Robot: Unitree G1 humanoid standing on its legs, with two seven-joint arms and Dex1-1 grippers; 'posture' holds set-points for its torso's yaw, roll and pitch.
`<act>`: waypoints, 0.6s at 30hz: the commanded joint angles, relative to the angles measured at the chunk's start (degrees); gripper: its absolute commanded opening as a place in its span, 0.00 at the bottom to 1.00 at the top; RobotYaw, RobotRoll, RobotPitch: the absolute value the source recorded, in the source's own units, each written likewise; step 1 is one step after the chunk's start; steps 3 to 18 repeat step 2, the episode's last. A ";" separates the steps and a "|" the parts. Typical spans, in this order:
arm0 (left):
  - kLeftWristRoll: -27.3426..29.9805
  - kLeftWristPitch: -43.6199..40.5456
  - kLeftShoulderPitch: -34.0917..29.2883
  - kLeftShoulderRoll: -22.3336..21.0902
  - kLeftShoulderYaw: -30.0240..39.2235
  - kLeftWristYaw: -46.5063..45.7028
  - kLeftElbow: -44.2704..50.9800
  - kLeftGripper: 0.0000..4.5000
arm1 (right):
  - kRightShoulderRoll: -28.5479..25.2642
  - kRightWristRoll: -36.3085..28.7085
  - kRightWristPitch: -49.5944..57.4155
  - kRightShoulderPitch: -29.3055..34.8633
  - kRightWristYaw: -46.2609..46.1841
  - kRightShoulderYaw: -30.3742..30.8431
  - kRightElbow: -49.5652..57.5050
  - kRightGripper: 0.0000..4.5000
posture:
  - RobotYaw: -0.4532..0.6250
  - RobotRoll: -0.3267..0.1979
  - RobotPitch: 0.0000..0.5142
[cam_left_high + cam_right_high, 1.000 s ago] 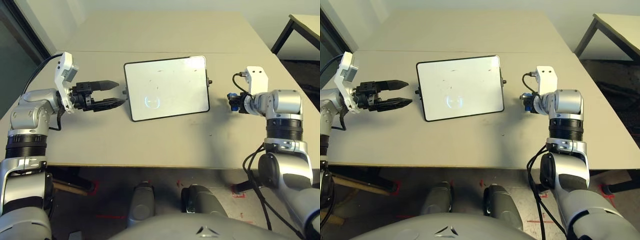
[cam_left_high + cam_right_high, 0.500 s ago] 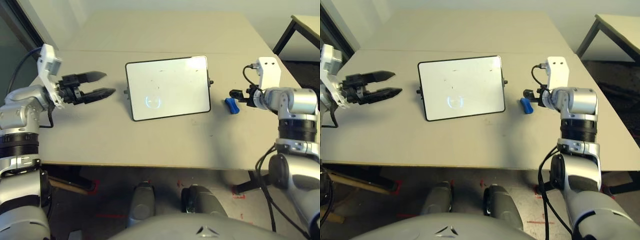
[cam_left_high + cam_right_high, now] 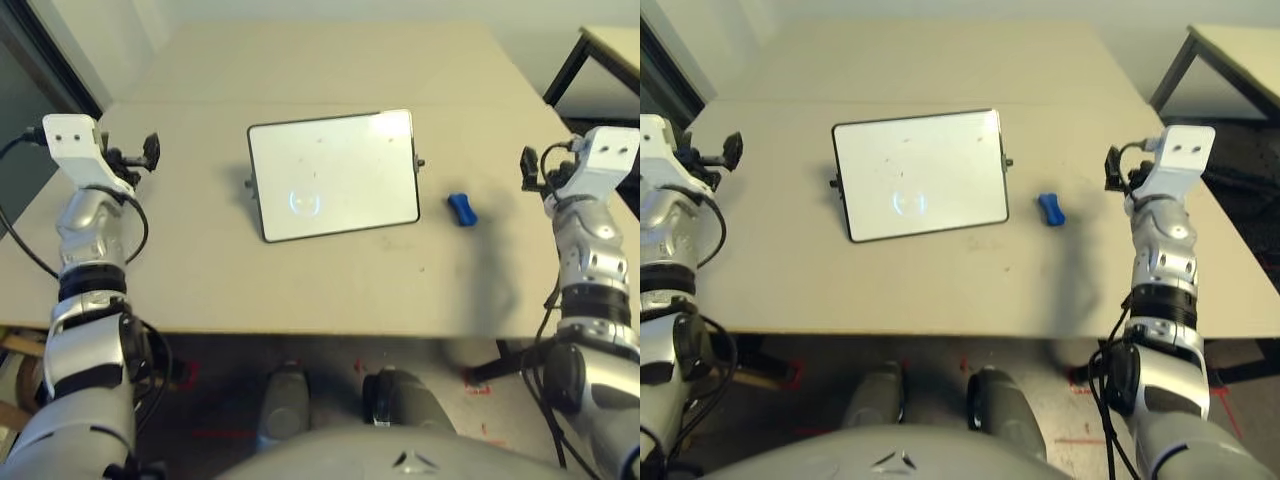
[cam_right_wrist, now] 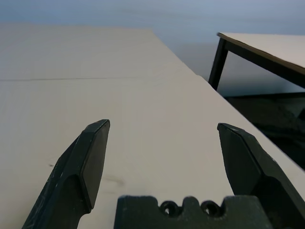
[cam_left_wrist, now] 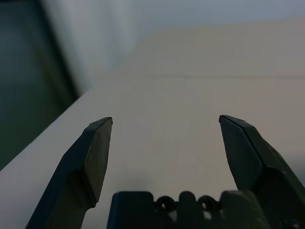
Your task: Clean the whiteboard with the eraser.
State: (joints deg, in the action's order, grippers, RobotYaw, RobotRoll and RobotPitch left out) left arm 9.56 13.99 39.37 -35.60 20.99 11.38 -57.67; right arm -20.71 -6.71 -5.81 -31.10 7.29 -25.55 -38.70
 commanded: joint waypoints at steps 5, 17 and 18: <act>-0.77 1.76 1.04 1.06 -0.38 -2.58 -2.51 1.00 | 0.20 -1.19 -5.66 -2.07 -1.36 0.31 -7.63 1.00 | 0.65 0.62 0.09; -0.77 1.76 1.04 1.06 -0.38 -2.58 -2.51 1.00 | 0.20 -1.19 -5.66 -2.07 -1.36 0.31 -7.63 1.00 | 0.65 0.62 0.09; -0.77 1.76 1.04 1.06 -0.38 -2.58 -2.51 1.00 | 0.20 -1.19 -5.66 -2.07 -1.36 0.31 -7.63 1.00 | 0.65 0.62 0.09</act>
